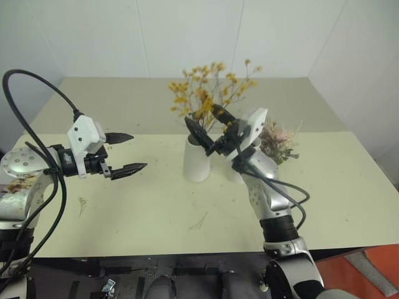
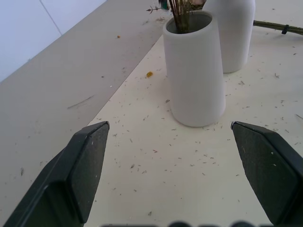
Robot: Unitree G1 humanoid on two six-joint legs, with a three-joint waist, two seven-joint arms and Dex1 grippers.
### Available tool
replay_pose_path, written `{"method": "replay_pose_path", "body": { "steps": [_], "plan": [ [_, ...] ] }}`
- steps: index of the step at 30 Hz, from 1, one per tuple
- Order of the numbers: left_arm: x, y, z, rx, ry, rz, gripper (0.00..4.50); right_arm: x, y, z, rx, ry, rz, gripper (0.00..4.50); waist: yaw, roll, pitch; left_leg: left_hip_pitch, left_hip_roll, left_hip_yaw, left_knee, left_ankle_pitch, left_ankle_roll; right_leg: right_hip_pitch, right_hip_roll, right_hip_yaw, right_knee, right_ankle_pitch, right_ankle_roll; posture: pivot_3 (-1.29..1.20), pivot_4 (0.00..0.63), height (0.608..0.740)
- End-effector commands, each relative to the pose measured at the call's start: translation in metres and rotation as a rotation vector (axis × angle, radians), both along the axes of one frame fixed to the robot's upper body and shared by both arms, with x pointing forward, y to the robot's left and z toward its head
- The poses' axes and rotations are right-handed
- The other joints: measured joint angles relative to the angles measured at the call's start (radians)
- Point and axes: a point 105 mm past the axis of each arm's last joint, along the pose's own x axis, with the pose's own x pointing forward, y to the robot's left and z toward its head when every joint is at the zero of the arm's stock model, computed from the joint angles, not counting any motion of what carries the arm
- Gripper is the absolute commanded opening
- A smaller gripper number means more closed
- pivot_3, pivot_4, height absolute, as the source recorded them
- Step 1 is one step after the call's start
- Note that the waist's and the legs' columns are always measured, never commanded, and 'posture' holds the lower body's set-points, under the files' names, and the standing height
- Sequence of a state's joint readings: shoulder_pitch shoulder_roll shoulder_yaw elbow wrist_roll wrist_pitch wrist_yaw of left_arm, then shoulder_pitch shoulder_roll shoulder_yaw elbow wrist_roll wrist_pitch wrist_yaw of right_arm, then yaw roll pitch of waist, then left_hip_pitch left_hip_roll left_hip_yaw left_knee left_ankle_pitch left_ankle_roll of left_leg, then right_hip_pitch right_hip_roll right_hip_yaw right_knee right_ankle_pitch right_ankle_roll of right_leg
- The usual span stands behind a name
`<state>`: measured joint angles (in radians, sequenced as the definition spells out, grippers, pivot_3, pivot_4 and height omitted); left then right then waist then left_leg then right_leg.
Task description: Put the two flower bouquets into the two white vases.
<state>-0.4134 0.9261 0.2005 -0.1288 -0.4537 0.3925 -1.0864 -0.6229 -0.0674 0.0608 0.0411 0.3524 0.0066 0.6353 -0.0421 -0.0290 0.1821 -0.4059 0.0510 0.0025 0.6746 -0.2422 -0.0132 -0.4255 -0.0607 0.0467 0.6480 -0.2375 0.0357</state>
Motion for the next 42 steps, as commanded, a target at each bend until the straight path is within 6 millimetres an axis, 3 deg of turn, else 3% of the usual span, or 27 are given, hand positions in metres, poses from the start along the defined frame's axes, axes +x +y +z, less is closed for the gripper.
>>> {"method": "replay_pose_path", "body": {
  "steps": [1,6,16,21,23,25,29,35,42],
  "plan": [
    [0.0,0.001,0.009,0.007,-0.042,-0.002,4.5,-0.005,0.002,0.007,-0.122,-0.055,-0.07,4.47,0.0,0.0,0.0,0.0,0.0,0.0,0.0,0.0,0.0,0.0,0.0,0.0,0.0,0.0,0.0,0.0,0.15,0.74],
    [-0.001,0.0,0.007,0.009,-0.033,-0.004,4.5,-0.017,-0.017,0.019,-0.254,-0.16,-0.123,4.47,0.0,0.0,0.0,0.0,0.0,0.0,0.0,0.0,0.0,0.0,0.0,0.0,0.0,0.0,0.0,0.0,0.15,0.74],
    [0.002,-0.003,0.005,0.013,-0.022,-0.017,4.5,-0.039,-0.072,0.045,-0.489,-0.237,-0.231,4.47,0.007,0.0,0.0,0.0,0.0,0.0,0.0,0.0,0.0,0.001,0.0,0.0,-0.001,0.0,0.0,0.0,0.15,0.74],
    [-0.011,-0.011,0.015,-0.049,0.007,-0.119,4.5,-0.047,-0.131,0.048,-0.598,-0.164,-0.376,4.47,0.022,-0.001,0.0,0.0,0.0,0.0,0.0,0.0,0.0,0.001,0.0,0.0,-0.002,0.0,0.0,0.0,0.15,0.74],
    [-0.019,-0.014,0.017,-0.044,0.026,-0.166,4.5,-0.041,-0.164,0.039,-0.637,-0.009,-0.467,4.47,0.027,-0.001,0.0,0.0,0.0,0.0,0.0,0.0,0.0,0.001,0.0,0.0,-0.002,0.0,0.0,0.0,0.15,0.74],
    [-0.023,-0.015,0.017,-0.031,0.037,-0.189,4.5,-0.038,-0.183,0.033,-0.65,0.106,-0.519,4.47,0.028,-0.001,0.0,0.0,0.0,0.0,0.001,0.0,0.0,0.001,0.0,0.0,-0.002,0.0,0.0,0.0,0.15,0.74],
    [-0.03,-0.02,0.016,0.048,0.051,-0.241,4.5,-0.028,-0.213,-0.004,-0.618,0.483,-0.585,4.47,0.022,-0.001,0.0,0.002,0.0,0.0,0.001,0.0,0.0,0.002,0.0,0.0,-0.001,0.0,0.0,0.0,0.15,0.74],
    [-0.035,-0.034,0.013,0.138,0.044,-0.273,4.5,-0.011,-0.218,-0.051,-0.63,0.721,-0.648,4.47,0.02,-0.001,0.0,0.001,0.0,0.001,0.001,0.0,0.0,0.002,0.0,0.001,-0.001,0.0,0.0,0.0,0.15,0.74],
    [-0.041,-0.046,0.013,0.124,0.043,-0.286,4.5,0.004,-0.203,-0.085,-0.598,0.842,-0.61,4.47,0.024,-0.001,0.0,0.0,-0.001,0.001,0.001,0.0,0.0,0.001,0.0,0.001,-0.002,0.0,0.0,0.0,0.15,0.74]
  ]
}}
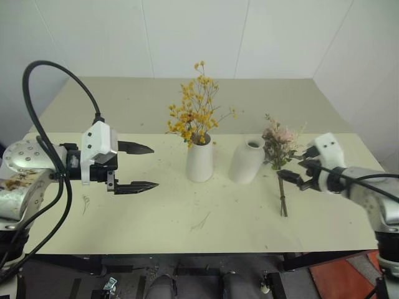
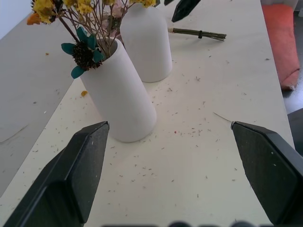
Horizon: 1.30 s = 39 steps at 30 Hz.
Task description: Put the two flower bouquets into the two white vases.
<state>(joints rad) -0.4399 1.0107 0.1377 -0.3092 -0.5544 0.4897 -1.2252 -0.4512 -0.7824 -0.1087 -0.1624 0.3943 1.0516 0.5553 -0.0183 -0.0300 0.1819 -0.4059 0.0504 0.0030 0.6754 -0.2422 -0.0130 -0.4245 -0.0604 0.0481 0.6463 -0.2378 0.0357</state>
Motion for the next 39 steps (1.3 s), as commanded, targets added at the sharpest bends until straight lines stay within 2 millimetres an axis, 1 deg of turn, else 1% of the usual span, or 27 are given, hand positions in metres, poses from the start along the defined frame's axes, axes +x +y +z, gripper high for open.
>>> {"method": "replay_pose_path", "body": {
  "steps": [1,4,7,12,16,17,18,20,21,23,24,26,28,30,32,34,35,39],
  "plan": [
    [-0.006,-0.008,0.006,0.003,-0.032,-0.016,4.5,0.007,0.001,0.007,0.002,-0.019,-0.019,4.47,0.0,0.0,0.0,0.0,0.0,0.0,0.0,0.0,0.0,0.0,0.0,0.0,0.0,0.0,0.0,0.0,0.15,0.74],
    [-0.008,-0.011,0.004,0.006,-0.03,-0.012,4.5,0.011,0.003,0.004,0.033,-0.007,-0.026,4.47,0.0,0.0,0.0,0.0,0.0,0.0,0.0,0.0,0.0,0.0,0.0,0.0,0.0,0.0,0.0,0.0,0.15,0.74],
    [-0.01,-0.013,0.003,0.01,-0.028,-0.005,4.5,0.018,-0.002,0.001,0.065,0.01,-0.074,3.86,0.0,0.0,0.0,0.0,0.0,0.0,0.0,0.0,0.0,0.0,0.0,0.0,0.0,0.0,0.0,0.0,0.15,0.74],
    [-0.012,-0.015,-0.001,0.018,-0.02,-0.002,4.5,0.022,-0.004,-0.007,0.08,0.057,-0.086,2.08,0.002,0.0,0.0,0.0,0.0,0.0,0.0,0.0,0.0,0.0,0.0,0.0,0.0,0.0,0.0,0.0,0.15,0.74],
    [-0.012,-0.015,-0.001,0.019,-0.018,0.001,4.5,0.025,-0.004,-0.01,0.082,0.071,-0.098,0.64,0.001,0.0,0.0,0.001,0.0,0.0,0.0,0.0,0.0,0.0,0.0,0.0,0.0,0.0,0.0,0.0,0.15,0.74],
    [-0.012,-0.015,-0.001,0.02,-0.019,0.002,4.5,0.027,-0.005,-0.009,0.083,0.063,-0.112,0.36,0.0,0.0,0.0,0.001,0.0,0.0,0.0,0.0,0.0,0.0,0.0,0.0,0.0,0.0,0.0,0.0,0.15,0.74],
    [-0.011,-0.014,-0.001,0.021,-0.019,0.003,4.5,0.028,-0.006,-0.008,0.087,0.054,-0.124,0.22,0.0,0.0,0.0,0.001,0.0,0.0,0.0,0.0,0.0,0.0,0.0,0.0,0.0,0.0,0.0,0.0,0.15,0.74],
    [-0.011,-0.014,-0.001,0.022,-0.02,0.005,4.5,0.033,-0.013,0.002,0.058,-0.012,-0.166,0.22,0.0,0.0,0.0,0.001,0.0,0.0,0.0,0.0,0.0,0.0,0.0,0.0,0.0,0.0,0.0,0.0,0.15,0.74],
    [-0.011,-0.014,-0.002,0.023,-0.021,0.007,4.5,0.038,-0.017,0.012,0.048,-0.087,-0.201,0.22,0.0,0.0,0.0,0.0,0.0,0.0,0.0,0.0,0.0,0.0,0.0,0.0,0.0,0.0,0.0,0.0,0.15,0.74],
    [-0.011,-0.014,-0.002,0.024,-0.024,0.01,4.5,0.046,-0.028,0.039,0.001,-0.284,-0.27,0.22,0.0,0.0,0.0,0.0,0.0,0.0,0.0,0.0,0.0,0.0,0.0,0.0,0.0,0.0,0.0,0.0,0.15,0.74],
    [-0.011,-0.014,-0.002,0.025,-0.025,0.014,4.5,0.048,-0.031,0.058,0.014,-0.4,-0.311,0.22,0.0,0.0,0.0,0.0,0.0,0.0,0.0,0.0,0.0,0.0,0.0,0.0,0.0,0.0,0.0,0.0,0.15,0.74],
    [-0.011,-0.014,-0.003,0.021,-0.023,0.021,4.5,0.046,-0.033,0.099,0.156,-0.62,-0.365,0.22,0.0,0.0,0.0,0.0,0.0,0.0,0.0,0.0,0.0,-0.001,0.0,0.0,0.0,0.0,0.0,0.0,0.15,0.74],
    [-0.01,-0.015,-0.002,0.003,-0.026,0.029,4.5,0.04,-0.035,0.127,0.35,-0.732,-0.396,0.22,-0.005,0.0,0.0,0.0,0.0,0.0,0.0,0.0,0.0,-0.001,0.0,0.0,0.0,0.0,0.0,0.0,0.15,0.74],
    [-0.008,-0.016,-0.003,-0.007,-0.025,0.038,4.5,0.029,-0.032,0.156,0.519,-0.855,-0.366,0.22,-0.005,0.001,0.0,0.0,0.0,0.0,-0.001,0.0,0.0,-0.001,0.0,0.0,0.001,0.0,0.0,0.0,0.15,0.74],
    [-0.008,-0.018,-0.005,-0.01,-0.02,0.035,4.5,0.015,-0.023,0.179,0.598,-0.991,-0.288,0.22,-0.004,0.001,0.0,0.0,0.0,0.0,-0.001,0.0,0.0,-0.001,0.0,0.0,0.0,0.0,0.0,0.0,0.15,0.74],
    [-0.008,-0.02,-0.005,-0.014,-0.017,0.029,4.5,0.006,-0.009,0.188,0.631,-1.041,-0.189,0.22,-0.001,0.001,0.0,0.0,0.0,0.0,-0.001,0.0,0.0,0.0,0.0,0.0,0.0,0.0,0.0,0.0,0.15,0.74],
    [-0.009,-0.021,-0.005,-0.015,-0.017,0.026,4.5,0.004,-0.002,0.189,0.631,-1.037,-0.137,0.22,-0.001,0.001,0.0,0.0,0.0,0.0,-0.001,0.0,0.0,0.0,0.0,0.0,0.0,0.0,0.0,0.0,0.15,0.74],
    [-0.007,-0.022,-0.005,-0.017,-0.015,0.023,4.5,-0.005,0.029,0.19,0.786,-1.028,0.059,0.22,-0.001,0.001,0.0,0.001,0.0,0.0,-0.001,0.0,0.0,0.0,0.0,0.0,0.001,0.0,0.0,0.0,0.15,0.74]
  ]
}}
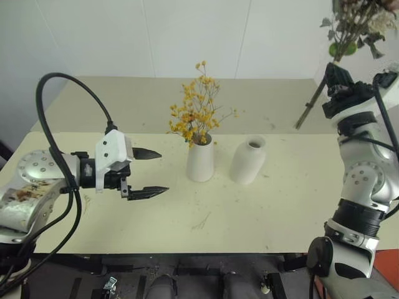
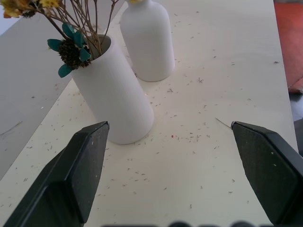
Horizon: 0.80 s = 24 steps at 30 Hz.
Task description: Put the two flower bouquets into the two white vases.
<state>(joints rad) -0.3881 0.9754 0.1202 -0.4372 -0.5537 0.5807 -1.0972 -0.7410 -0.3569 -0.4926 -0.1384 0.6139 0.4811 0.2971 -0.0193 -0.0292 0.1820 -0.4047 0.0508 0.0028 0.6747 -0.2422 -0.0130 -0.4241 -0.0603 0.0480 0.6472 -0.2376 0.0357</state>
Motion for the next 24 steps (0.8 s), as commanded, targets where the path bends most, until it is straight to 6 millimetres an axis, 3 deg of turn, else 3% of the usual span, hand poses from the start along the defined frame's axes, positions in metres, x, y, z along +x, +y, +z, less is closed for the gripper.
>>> {"method": "replay_pose_path", "body": {
  "steps": [1,6,12,24],
  "plan": [
    [-0.003,-0.006,0.007,-0.005,-0.029,-0.031,4.5,-0.02,0.024,0.015,0.01,-0.159,0.118,0.22,-0.001,0.0,0.0,0.0,0.0,0.0,0.0,0.0,0.0,0.0,0.0,0.0,0.0,0.0,0.0,0.0,0.15,0.74],
    [-0.003,-0.006,0.006,-0.006,-0.025,-0.033,4.5,-0.009,0.052,-0.001,-0.017,-0.149,0.16,0.22,-0.008,0.0,0.0,0.0,0.0,0.0,0.0,0.0,0.0,-0.001,0.0,0.0,0.0,0.0,0.0,0.0,0.15,0.74],
    [-0.004,-0.006,0.007,-0.011,-0.029,-0.022,4.5,-0.01,0.064,-0.012,-0.048,-0.155,0.191,0.22,-0.003,0.0,0.0,-0.001,0.0,0.0,0.0,0.0,0.0,-0.001,0.0,0.0,0.0,0.0,0.0,0.0,0.15,0.74],
    [-0.006,-0.009,0.019,-0.058,-0.051,-0.047,4.5,0.002,0.064,-0.041,-0.095,-0.15,0.137,0.22,-0.002,0.0,0.0,0.0,0.0,0.0,0.0,0.0,0.0,-0.001,0.0,0.0,0.0,0.0,0.0,0.0,0.15,0.74]
  ]
}}
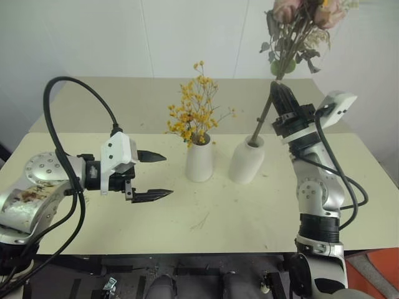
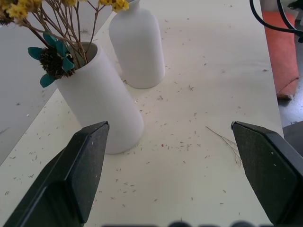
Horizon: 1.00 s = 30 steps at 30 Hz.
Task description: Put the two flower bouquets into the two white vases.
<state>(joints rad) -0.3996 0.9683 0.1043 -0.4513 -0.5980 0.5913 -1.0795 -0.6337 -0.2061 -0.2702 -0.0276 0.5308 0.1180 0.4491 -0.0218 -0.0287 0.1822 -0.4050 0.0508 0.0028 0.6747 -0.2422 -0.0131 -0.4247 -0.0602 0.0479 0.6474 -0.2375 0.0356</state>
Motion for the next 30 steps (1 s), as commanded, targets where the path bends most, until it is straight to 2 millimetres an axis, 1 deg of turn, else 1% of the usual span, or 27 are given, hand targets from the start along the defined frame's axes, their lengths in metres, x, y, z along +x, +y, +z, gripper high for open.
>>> {"method": "replay_pose_path", "body": {
  "steps": [1,6,9,11,12,15,18,21,22,25,28,30],
  "plan": [
    [-0.003,-0.001,0.018,-0.029,-0.064,-0.014,4.5,-0.007,0.0,0.002,-0.015,-0.059,-0.019,0.22,0.0,0.0,0.0,0.0,0.0,0.0,0.0,0.0,0.0,0.0,0.0,0.0,0.0,0.0,0.0,0.0,0.15,0.74],
    [-0.004,0.0,0.02,-0.031,-0.066,-0.016,4.5,-0.009,0.003,-0.006,-0.037,-0.072,-0.032,0.22,0.0,0.0,0.0,0.0,0.0,0.0,0.0,0.0,0.0,0.0,0.0,0.0,0.0,0.0,0.0,0.0,0.15,0.74],
    [-0.004,0.0,0.019,-0.027,-0.067,-0.015,4.5,-0.009,0.003,-0.008,-0.058,-0.087,-0.081,0.22,0.0,0.0,0.0,0.0,0.0,0.0,0.0,0.0,0.0,0.0,0.0,0.0,0.0,0.0,0.0,0.0,0.15,0.74],
    [-0.004,0.0,0.019,-0.026,-0.066,-0.014,4.5,-0.012,0.004,-0.008,-0.048,-0.099,-0.057,0.95,-0.001,0.0,0.0,0.0,0.0,0.0,0.0,0.0,0.0,0.0,0.0,0.0,0.0,0.0,0.0,0.0,0.15,0.74],
    [-0.003,0.0,0.019,-0.025,-0.066,-0.013,4.5,-0.014,0.006,-0.008,-0.053,-0.108,-0.046,1.21,-0.001,0.0,0.0,0.0,0.0,0.0,0.0,0.0,0.0,0.0,0.0,0.0,0.0,0.0,0.0,0.0,0.15,0.74],
    [-0.002,0.001,0.018,-0.017,-0.068,-0.01,4.5,-0.022,0.008,-0.009,-0.062,-0.125,-0.008,2.23,0.0,0.0,0.0,0.0,0.0,0.0,0.0,0.0,0.0,0.0,0.0,0.0,0.0,0.0,0.0,0.0,0.15,0.74],
    [-0.001,0.001,0.018,-0.015,-0.072,-0.011,4.5,-0.031,0.01,-0.014,-0.07,-0.127,0.032,3.28,0.002,0.0,0.0,0.0,0.0,0.0,0.0,0.0,0.0,0.0,0.0,0.0,0.0,0.0,0.0,0.0,0.15,0.74],
    [0.0,0.001,0.019,-0.017,-0.076,-0.011,4.5,-0.035,0.009,-0.02,-0.067,-0.113,0.03,4.35,0.002,0.0,0.0,0.0,0.0,0.0,0.0,0.0,0.0,0.0,0.0,0.0,0.0,0.0,0.0,0.0,0.15,0.74],
    [0.001,0.001,0.019,-0.017,-0.077,-0.011,4.5,-0.036,0.008,-0.022,-0.064,-0.109,0.032,4.46,0.002,0.0,0.0,0.001,0.0,0.0,0.0,0.0,0.0,0.001,0.0,0.0,0.0,0.0,0.0,0.0,0.15,0.74],
    [0.002,0.001,0.019,-0.015,-0.079,-0.014,4.5,-0.04,0.006,-0.025,-0.08,-0.104,0.026,4.46,0.002,0.0,0.0,0.001,0.0,0.0,0.0,0.0,0.0,0.001,0.0,0.0,0.0,0.0,0.0,0.0,0.15,0.74],
    [0.003,0.003,0.02,-0.013,-0.083,-0.009,4.5,-0.046,-0.002,-0.03,-0.106,-0.093,0.016,4.46,0.002,0.0,0.0,0.001,0.0,0.0,0.0,0.0,0.0,0.001,0.0,0.0,0.0,0.0,0.0,0.0,0.15,0.74],
    [0.005,0.006,0.02,-0.006,-0.086,0.004,4.5,-0.054,-0.009,-0.036,-0.157,-0.075,0.025,4.46,0.007,0.0,0.0,0.001,0.0,0.0,0.0,0.0,0.0,0.001,0.0,0.0,0.0,0.0,0.0,0.0,0.15,0.74]
  ]
}}
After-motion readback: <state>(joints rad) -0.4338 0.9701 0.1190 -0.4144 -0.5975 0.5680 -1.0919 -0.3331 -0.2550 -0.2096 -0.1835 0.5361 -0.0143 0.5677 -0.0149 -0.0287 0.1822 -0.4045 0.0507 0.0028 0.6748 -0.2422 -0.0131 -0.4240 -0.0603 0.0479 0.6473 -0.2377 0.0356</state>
